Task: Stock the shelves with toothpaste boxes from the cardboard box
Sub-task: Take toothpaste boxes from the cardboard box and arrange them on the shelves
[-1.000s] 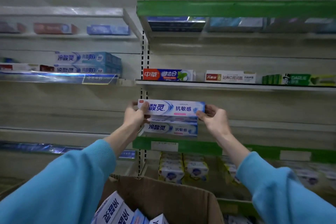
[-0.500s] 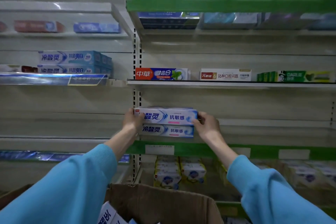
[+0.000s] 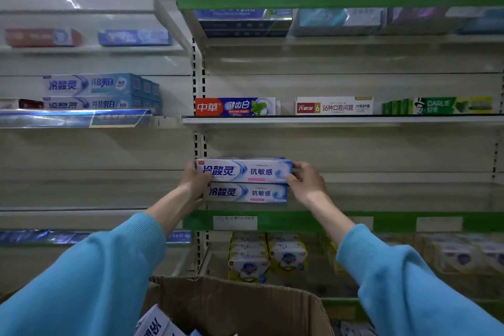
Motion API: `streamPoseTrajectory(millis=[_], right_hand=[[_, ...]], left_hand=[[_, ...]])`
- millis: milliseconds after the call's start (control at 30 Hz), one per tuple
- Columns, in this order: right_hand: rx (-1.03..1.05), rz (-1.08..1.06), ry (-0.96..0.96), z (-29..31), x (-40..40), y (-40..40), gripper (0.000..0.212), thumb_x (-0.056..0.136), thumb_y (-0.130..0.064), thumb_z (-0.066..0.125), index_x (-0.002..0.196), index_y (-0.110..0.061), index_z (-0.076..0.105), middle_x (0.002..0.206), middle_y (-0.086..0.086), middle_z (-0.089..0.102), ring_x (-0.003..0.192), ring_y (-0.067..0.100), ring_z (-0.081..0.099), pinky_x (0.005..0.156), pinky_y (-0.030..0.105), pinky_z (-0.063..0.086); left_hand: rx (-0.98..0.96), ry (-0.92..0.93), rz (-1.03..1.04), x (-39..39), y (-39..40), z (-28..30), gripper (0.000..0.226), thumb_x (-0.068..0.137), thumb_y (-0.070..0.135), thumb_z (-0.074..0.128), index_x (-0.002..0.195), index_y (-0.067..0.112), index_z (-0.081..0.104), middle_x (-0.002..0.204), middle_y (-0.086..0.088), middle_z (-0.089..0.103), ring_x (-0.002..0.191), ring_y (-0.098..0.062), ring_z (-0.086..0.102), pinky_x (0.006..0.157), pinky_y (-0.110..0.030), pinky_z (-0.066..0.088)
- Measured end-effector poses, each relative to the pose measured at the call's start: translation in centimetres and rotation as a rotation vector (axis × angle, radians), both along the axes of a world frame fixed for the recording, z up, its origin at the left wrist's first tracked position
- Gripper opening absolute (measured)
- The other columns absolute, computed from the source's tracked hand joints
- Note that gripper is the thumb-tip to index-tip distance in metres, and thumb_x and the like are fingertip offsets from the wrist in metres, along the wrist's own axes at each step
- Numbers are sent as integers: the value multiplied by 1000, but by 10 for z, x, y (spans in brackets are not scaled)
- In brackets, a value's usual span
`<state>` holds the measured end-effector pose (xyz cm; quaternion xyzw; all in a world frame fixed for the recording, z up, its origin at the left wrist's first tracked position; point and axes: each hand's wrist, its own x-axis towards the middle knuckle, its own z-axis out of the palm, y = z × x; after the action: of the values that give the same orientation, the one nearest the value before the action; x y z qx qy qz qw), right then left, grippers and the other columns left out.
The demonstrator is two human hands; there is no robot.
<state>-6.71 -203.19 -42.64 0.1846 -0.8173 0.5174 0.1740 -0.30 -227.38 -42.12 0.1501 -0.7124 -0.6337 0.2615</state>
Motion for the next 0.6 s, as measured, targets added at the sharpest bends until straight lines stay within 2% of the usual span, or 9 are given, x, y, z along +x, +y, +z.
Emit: streamPoseTrajectory(millis=[67,167,267,367,500,600], right_hand=[[-46,3,0,0,-1,1,31,97,-18,60,128,-17,58,127,3,68,109,21,67,95,41,55],[-63,-9,11,-1,0,1,33,97,-17,61,130,-15,61,126,1,68,111,20,66,97,38,54],[-72,-6,6,-1,2,2,36,97,-18,60,133,-16,60,129,1,67,114,20,65,97,35,53],[-71,-5,-3,-3,-1,1,35,96,-17,62,131,-16,62,127,1,68,111,20,66,95,40,55],[-32,-40,-19,-4,-2,-1,18,95,-18,63,113,-14,65,116,5,71,101,22,69,88,43,59],[-12,-55,-31,-4,-3,-2,5,95,-19,63,96,-17,59,109,6,71,95,23,70,84,44,60]], left_hand=[[6,12,13,-1,0,0,21,104,11,46,124,16,48,113,-13,66,96,-32,69,71,-44,60],[5,30,44,-3,1,-1,20,104,11,48,122,19,44,112,-11,66,93,-29,68,67,-41,59],[-1,27,71,-6,1,-2,24,103,8,50,119,23,41,114,-12,64,97,-31,68,82,-49,60],[-18,10,69,-7,-1,-2,25,100,3,51,118,19,43,115,-13,63,103,-34,67,91,-53,58],[-92,-34,56,-4,-1,-4,27,97,-2,51,118,14,46,115,-12,65,103,-32,67,94,-52,57],[-136,-53,54,-1,1,-4,27,98,-1,49,120,13,47,115,-12,65,102,-31,67,95,-50,56]])
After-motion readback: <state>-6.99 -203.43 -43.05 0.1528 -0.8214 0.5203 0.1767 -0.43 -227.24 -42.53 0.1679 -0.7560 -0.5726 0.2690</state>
